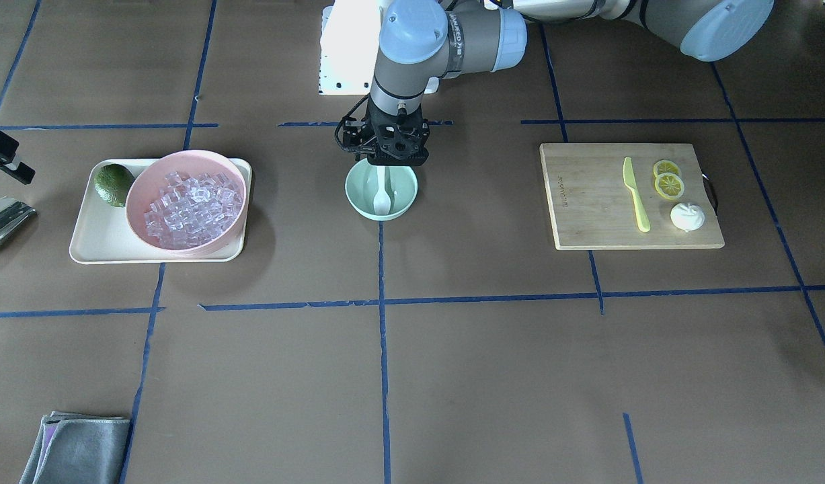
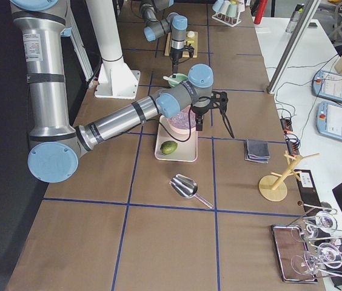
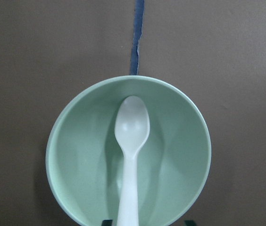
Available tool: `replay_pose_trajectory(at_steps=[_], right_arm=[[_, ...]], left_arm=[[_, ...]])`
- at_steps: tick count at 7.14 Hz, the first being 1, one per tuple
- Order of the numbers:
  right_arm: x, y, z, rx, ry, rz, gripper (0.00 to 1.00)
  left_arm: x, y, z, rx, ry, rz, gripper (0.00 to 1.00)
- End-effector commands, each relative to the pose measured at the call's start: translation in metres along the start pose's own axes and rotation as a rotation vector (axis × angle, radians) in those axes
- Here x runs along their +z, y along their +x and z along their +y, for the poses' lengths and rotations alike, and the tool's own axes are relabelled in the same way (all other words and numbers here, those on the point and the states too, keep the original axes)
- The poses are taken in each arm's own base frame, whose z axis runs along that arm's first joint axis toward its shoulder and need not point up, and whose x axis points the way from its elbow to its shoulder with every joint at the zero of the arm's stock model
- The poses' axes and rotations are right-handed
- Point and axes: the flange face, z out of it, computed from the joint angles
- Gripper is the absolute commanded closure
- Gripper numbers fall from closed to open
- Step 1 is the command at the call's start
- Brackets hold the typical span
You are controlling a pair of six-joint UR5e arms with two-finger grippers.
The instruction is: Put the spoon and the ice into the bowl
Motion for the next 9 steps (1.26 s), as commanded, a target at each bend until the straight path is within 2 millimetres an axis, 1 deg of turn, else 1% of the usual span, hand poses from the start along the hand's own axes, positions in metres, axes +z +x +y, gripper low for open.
replay_pose_trajectory(at_steps=[1, 2, 3, 4, 5, 6, 7, 8, 9], right_arm=[[0.033, -0.050, 0.008, 0.006, -0.010, 0.023, 0.00], [0.051, -0.080, 0.015, -0.008, 0.000, 0.040, 0.00], [0.077, -0.121, 0.029, -0.020, 0.039, 0.073, 0.00], [0.107, -0.139, 0.048, -0.033, 0.042, 0.108, 0.00], [0.120, -0.151, 0.059, -0.029, 0.041, 0.114, 0.00], [0.135, -0.156, 0.070, -0.020, 0.023, 0.125, 0.00], [0.153, -0.162, 0.085, -0.018, 0.025, 0.150, 0.00], [0.172, -0.158, 0.092, -0.021, 0.004, 0.178, 0.00], [0.182, -0.156, 0.093, -0.018, -0.009, 0.190, 0.00]], left_arm=[[-0.025, -0.021, -0.033, -0.012, 0.001, -0.002, 0.00], [-0.043, -0.038, -0.043, 0.017, -0.004, -0.029, 0.00], [-0.067, -0.065, -0.045, 0.064, 0.004, -0.072, 0.00], [-0.093, -0.110, -0.048, 0.106, 0.025, -0.094, 0.00], [-0.116, -0.145, -0.053, 0.136, 0.031, -0.121, 0.00], [-0.134, -0.162, -0.058, 0.171, 0.028, -0.149, 0.00], [-0.145, -0.173, -0.061, 0.177, 0.034, -0.160, 0.00], [-0.145, -0.178, -0.061, 0.172, 0.033, -0.164, 0.00], [-0.148, -0.179, -0.063, 0.170, 0.040, -0.163, 0.00]])
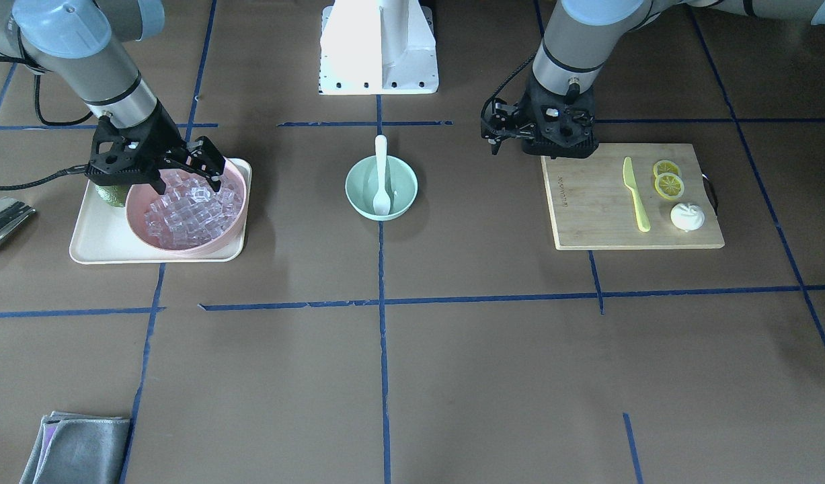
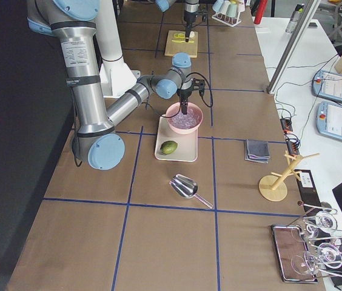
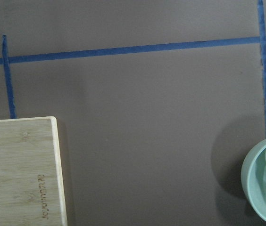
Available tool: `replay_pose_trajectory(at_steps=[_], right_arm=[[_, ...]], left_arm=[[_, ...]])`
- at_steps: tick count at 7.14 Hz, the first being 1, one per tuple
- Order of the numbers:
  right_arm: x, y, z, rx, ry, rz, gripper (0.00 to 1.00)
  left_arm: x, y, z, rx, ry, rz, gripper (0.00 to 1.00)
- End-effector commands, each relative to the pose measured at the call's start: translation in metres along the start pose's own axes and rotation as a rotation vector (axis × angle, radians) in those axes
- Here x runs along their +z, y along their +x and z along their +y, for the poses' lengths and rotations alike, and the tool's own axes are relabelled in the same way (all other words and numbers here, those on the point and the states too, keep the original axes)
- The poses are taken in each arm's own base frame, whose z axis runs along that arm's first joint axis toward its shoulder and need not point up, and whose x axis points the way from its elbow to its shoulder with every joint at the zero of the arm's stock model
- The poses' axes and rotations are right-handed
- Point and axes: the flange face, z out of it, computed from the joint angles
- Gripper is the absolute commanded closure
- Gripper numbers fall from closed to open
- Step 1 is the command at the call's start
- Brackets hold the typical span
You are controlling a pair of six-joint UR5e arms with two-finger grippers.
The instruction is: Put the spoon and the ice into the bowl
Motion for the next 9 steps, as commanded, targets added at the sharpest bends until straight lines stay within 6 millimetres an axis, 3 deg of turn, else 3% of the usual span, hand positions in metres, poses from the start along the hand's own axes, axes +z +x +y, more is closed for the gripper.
replay_pose_trajectory(at_steps=[1, 4, 6, 7, 8, 9], right_arm=[[0.021, 0.004, 0.007, 0.001, -0.026, 0.031, 0.01], [0.036, 0.000, 0.010, -0.011, -0.056, 0.041, 0.08], [0.037, 0.001, 0.011, -0.008, -0.060, 0.044, 0.26], [0.036, 0.000, 0.011, -0.007, -0.059, 0.043, 0.44], [0.034, -0.001, 0.011, -0.011, -0.059, 0.041, 0.87], [0.034, -0.001, 0.011, -0.012, -0.058, 0.043, 0.99]], left_arm=[[-0.004, -0.006, -0.001, -0.002, 0.005, -0.003, 0.00], [-0.008, -0.014, 0.004, -0.004, 0.011, -0.001, 0.00], [-0.009, -0.014, 0.004, -0.004, 0.013, 0.000, 0.00], [-0.011, -0.015, 0.005, -0.003, 0.015, 0.002, 0.00], [-0.012, -0.015, 0.006, -0.003, 0.016, 0.003, 0.00], [-0.012, -0.015, 0.006, -0.003, 0.016, 0.003, 0.00]])
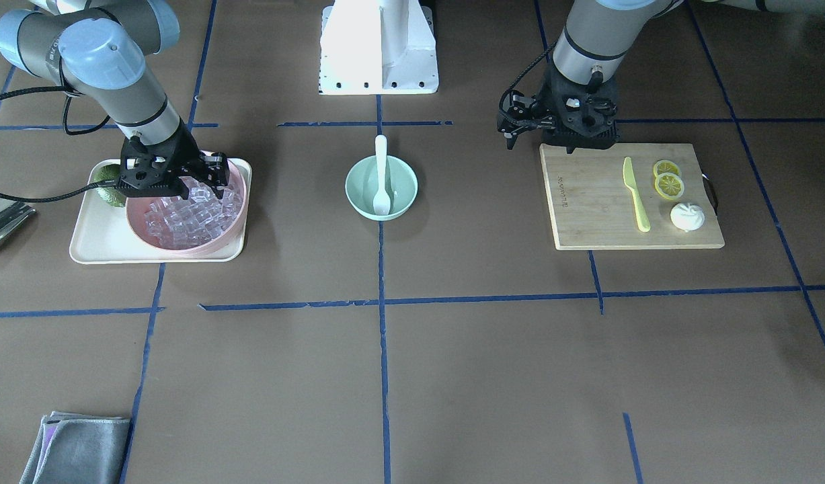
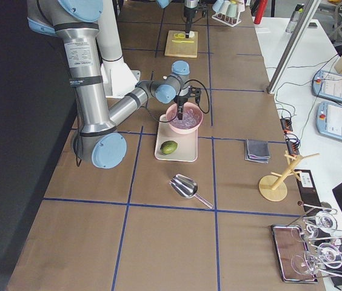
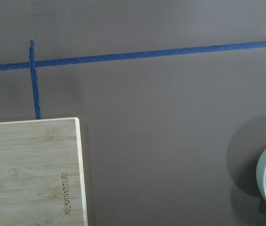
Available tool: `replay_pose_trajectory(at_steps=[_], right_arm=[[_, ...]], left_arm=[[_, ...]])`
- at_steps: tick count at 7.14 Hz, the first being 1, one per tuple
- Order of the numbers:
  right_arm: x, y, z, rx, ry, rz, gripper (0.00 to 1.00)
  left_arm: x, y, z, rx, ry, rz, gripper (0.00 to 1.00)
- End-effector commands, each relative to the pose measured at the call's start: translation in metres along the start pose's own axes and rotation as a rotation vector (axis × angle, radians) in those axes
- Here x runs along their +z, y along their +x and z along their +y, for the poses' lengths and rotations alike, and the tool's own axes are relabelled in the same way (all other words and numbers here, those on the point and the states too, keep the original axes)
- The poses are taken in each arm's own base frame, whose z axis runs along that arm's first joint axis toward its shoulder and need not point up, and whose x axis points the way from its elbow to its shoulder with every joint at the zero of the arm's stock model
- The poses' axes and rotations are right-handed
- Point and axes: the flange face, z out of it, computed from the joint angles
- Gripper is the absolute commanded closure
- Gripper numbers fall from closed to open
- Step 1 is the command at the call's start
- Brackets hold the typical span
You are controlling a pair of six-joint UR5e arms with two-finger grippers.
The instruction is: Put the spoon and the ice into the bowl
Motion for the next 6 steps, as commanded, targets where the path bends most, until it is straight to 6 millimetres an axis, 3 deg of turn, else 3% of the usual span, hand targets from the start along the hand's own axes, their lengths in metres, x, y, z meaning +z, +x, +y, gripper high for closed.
replay_pose_trajectory(at_steps=[1, 2, 4, 6], right_arm=[[-0.001, 0.002, 0.000, 0.002, 0.001, 0.003, 1.00], [-0.004, 0.001, 0.000, 0.001, 0.004, -0.001, 1.00], [-0.032, -0.015, 0.006, -0.014, 0.023, -0.054, 1.00], [-0.056, -0.064, -0.002, -0.036, 0.041, -0.095, 1.00]], left_arm=[[0.000, 0.000, 0.000, 0.000, 0.001, 0.000, 0.00], [-0.001, 0.000, 0.000, 0.001, 0.001, 0.001, 0.00], [-0.002, -0.004, 0.005, 0.002, 0.002, 0.002, 0.00], [0.002, -0.031, 0.021, 0.102, -0.009, -0.015, 0.00]])
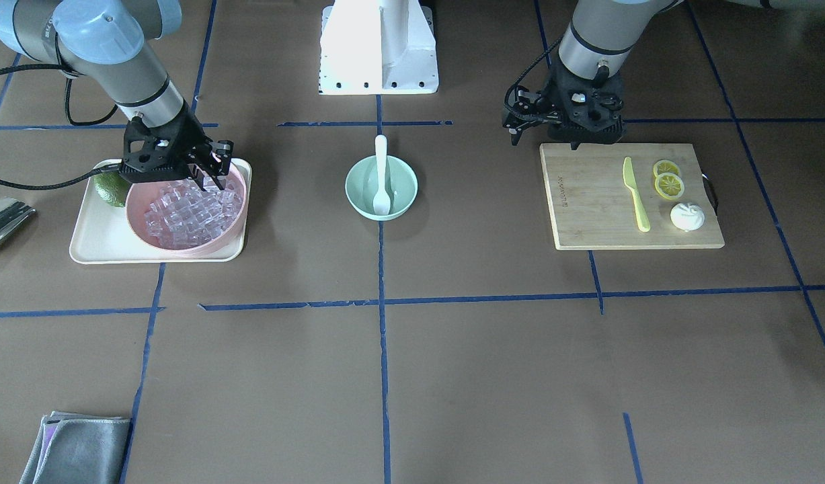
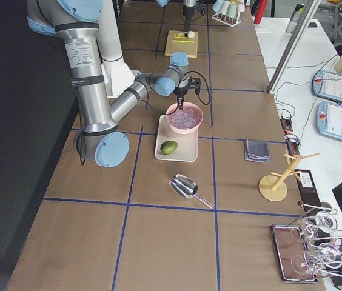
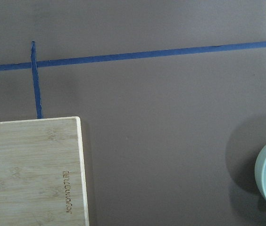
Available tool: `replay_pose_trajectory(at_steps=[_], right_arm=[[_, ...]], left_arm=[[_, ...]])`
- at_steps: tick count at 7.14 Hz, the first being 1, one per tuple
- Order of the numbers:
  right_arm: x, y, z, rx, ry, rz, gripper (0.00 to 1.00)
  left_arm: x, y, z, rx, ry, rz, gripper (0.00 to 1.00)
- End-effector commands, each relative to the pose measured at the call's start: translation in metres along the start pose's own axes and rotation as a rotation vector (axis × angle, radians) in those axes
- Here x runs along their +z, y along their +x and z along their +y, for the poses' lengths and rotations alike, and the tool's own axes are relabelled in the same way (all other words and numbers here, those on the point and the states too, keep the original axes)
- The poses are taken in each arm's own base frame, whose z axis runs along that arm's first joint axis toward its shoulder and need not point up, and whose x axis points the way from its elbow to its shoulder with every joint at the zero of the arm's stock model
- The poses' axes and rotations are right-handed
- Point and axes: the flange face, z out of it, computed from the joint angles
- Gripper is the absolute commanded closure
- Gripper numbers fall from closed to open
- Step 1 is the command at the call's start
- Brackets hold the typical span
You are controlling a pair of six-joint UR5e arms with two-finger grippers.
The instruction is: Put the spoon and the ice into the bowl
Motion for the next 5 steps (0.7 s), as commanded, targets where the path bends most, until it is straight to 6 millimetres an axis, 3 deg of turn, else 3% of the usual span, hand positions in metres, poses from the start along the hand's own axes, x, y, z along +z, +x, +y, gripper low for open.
replay_pose_trajectory(at_steps=[1, 2, 4, 5], right_arm=[[-0.023, -0.074, -0.001, -0.033, 0.003, -0.041, 1.00], [-0.021, -0.126, 0.013, -0.004, 0.017, -0.057, 1.00], [0.006, -0.209, 0.023, -0.038, 0.057, -0.055, 1.00], [0.021, -0.238, 0.021, -0.046, 0.066, -0.037, 0.99]], left_arm=[[0.009, -0.047, 0.011, 0.155, -0.019, -0.041, 0.00], [0.007, -0.079, 0.014, 0.225, -0.018, -0.065, 0.00], [-0.003, -0.143, 0.015, 0.142, -0.010, -0.109, 0.00], [-0.009, -0.154, 0.012, 0.107, 0.003, -0.117, 0.00]])
